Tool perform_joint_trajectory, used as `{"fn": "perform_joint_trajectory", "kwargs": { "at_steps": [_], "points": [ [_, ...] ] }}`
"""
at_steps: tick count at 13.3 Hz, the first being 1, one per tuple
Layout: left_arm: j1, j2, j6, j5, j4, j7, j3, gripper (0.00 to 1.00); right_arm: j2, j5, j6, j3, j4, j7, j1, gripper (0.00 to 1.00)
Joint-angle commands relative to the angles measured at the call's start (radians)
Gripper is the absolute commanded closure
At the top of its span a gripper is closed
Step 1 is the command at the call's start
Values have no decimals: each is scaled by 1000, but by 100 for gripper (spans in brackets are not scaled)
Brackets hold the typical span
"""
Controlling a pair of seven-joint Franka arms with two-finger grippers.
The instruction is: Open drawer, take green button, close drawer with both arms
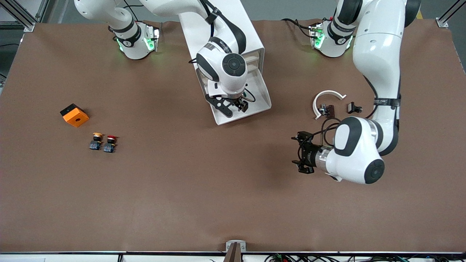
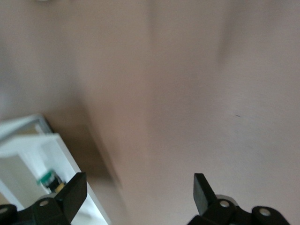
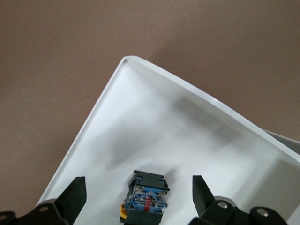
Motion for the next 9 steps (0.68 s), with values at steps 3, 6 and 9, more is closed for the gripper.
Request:
{"fn": "perform_joint_trajectory", "kwargs": {
  "at_steps": [3,6,9],
  "points": [
    [-11,-84,24,174,-16,422,36,0,-8,129,6,-6,-27,22,2,0],
    [-15,-90,26,260,-21,631,35,0,3,129,20,-6,-25,38,10,0],
    [-18,-164,64,328,-77,827,27,0,17,129,24,-6,-25,36,10,0]
  ]
}}
